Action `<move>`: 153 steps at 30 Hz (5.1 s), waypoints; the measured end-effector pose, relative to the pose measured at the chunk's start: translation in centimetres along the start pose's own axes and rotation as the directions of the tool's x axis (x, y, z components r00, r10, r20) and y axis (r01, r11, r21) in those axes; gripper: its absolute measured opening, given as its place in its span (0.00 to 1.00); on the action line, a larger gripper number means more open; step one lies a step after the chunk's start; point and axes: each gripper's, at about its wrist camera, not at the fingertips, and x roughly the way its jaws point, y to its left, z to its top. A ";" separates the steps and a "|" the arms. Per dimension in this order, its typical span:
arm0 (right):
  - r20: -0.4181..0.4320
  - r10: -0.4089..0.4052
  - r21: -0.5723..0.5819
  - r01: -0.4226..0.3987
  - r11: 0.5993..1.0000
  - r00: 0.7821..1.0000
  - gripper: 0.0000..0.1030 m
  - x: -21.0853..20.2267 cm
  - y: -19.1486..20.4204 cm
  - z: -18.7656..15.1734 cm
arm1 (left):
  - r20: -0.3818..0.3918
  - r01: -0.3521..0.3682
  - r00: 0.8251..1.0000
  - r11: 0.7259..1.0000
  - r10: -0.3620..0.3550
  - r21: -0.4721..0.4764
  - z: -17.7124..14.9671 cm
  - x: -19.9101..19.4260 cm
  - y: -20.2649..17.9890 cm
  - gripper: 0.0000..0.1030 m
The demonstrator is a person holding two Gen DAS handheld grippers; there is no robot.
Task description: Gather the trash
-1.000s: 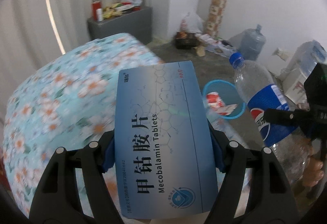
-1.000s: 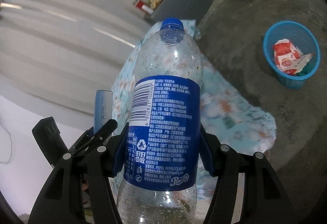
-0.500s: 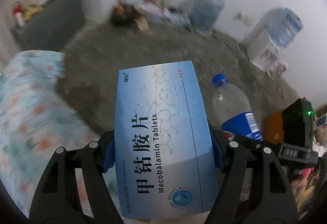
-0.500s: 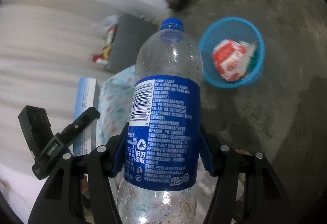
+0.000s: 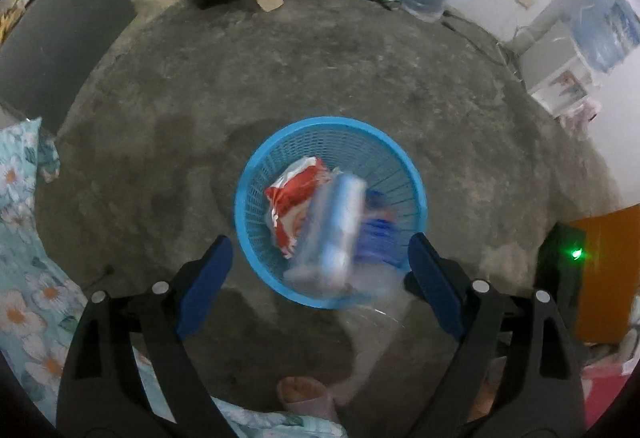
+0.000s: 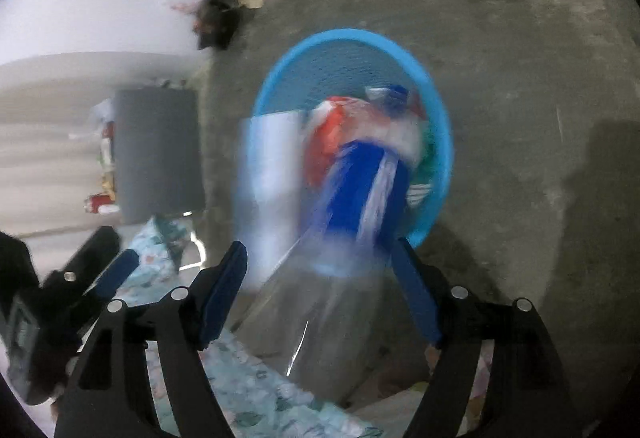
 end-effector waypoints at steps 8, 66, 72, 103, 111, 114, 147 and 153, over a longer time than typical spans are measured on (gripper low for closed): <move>0.093 -0.049 -0.128 0.061 0.990 0.994 0.71 -4.5 1.5 -4.6 | 0.134 0.031 0.990 0.996 -0.042 0.085 -3.0 -8.4 -0.9 0.82; 0.357 -0.141 -0.914 0.376 0.154 0.924 0.94 -16.6 15.2 -41.6 | 0.140 -0.346 0.813 0.662 0.565 -0.664 -47.9 -29.9 8.6 0.91; 0.368 -0.150 -0.909 0.388 0.149 0.918 0.94 -16.6 15.0 -41.0 | 0.123 -0.375 0.806 0.659 0.579 -0.652 -47.5 -29.8 8.4 0.91; 0.417 -0.127 -0.882 0.434 0.181 0.900 0.94 -18.4 15.4 -39.1 | 0.131 -0.398 0.798 0.679 0.588 -0.617 -46.4 -30.0 7.5 0.91; 0.416 -0.126 -0.883 0.433 0.180 0.900 0.94 -18.4 15.4 -39.1 | 0.135 -0.398 0.798 0.681 0.588 -0.615 -46.3 -30.0 7.5 0.91; 0.419 -0.124 -0.882 0.435 0.180 0.900 0.94 -18.5 15.6 -39.1 | 0.134 -0.399 0.797 0.680 0.589 -0.615 -46.3 -30.0 7.5 0.91; 0.423 -0.119 -0.879 0.439 0.185 0.898 0.94 -18.7 15.8 -39.2 | 0.134 -0.400 0.797 0.681 0.589 -0.613 -46.3 -30.1 7.8 0.91; 0.425 -0.120 -0.878 0.441 0.187 0.897 0.94 -18.7 15.8 -39.3 | 0.134 -0.401 0.796 0.680 0.590 -0.614 -46.3 -30.1 7.8 0.91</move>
